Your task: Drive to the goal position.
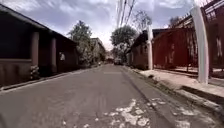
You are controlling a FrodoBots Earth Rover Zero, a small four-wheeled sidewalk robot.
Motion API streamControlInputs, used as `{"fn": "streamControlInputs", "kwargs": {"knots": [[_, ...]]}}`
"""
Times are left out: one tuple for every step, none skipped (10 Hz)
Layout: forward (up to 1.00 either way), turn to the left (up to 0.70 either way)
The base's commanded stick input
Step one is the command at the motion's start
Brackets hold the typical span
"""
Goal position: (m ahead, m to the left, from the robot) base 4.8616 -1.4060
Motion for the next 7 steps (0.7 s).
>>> {"fn": "streamControlInputs", "kwargs": {"knots": [[0.7,0.0],[0.7,0.0],[0.7,0.0],[0.7,0.0],[0.7,0.0],[0.7,0.0],[0.7,0.0]]}}
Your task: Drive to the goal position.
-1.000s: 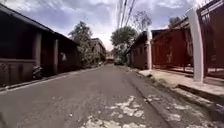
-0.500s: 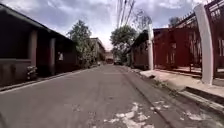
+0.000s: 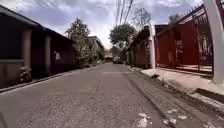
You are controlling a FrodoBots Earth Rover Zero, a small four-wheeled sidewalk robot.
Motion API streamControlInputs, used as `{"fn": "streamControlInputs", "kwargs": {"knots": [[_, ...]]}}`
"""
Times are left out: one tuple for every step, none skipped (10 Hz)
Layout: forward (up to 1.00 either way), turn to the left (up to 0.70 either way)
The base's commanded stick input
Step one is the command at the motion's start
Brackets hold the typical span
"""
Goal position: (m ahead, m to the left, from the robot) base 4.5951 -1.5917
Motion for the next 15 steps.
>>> {"fn": "streamControlInputs", "kwargs": {"knots": [[0.7,0.0],[0.7,0.0],[0.7,0.0],[0.7,0.0],[0.7,0.0],[0.7,0.0],[0.7,0.0],[0.7,0.0],[0.7,0.0],[0.7,0.0],[0.7,0.0],[0.7,0.0],[0.7,0.0],[0.7,0.0],[0.7,0.0]]}}
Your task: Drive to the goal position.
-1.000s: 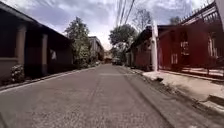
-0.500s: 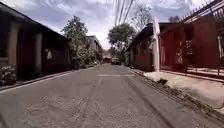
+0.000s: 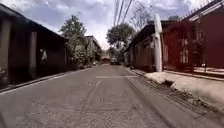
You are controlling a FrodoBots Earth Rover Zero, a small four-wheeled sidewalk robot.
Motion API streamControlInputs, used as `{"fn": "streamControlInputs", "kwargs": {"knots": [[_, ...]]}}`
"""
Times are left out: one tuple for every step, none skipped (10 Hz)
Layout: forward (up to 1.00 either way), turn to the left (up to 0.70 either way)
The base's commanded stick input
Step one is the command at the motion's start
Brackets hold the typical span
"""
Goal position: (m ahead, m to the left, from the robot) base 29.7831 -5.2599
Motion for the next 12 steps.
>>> {"fn": "streamControlInputs", "kwargs": {"knots": [[0.7,0.0],[0.7,0.0],[0.7,0.0],[0.7,0.0],[0.7,0.0],[0.7,0.0],[0.7,0.0],[0.7,0.0],[0.7,0.0],[0.7,0.0],[0.7,0.0],[0.7,0.0]]}}
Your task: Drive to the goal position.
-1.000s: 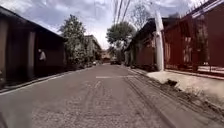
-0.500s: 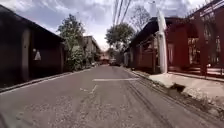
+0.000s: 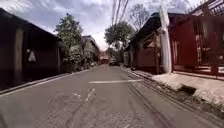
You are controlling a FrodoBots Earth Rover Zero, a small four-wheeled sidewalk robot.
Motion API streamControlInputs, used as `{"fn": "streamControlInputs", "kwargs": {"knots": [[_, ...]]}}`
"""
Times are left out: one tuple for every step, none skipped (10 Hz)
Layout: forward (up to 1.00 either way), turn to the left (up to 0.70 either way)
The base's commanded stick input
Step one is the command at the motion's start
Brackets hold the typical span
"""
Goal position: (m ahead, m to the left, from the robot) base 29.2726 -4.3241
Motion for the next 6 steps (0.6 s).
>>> {"fn": "streamControlInputs", "kwargs": {"knots": [[0.7,0.0],[0.7,0.0],[0.7,0.0],[0.7,0.0],[0.7,0.0],[0.7,0.0]]}}
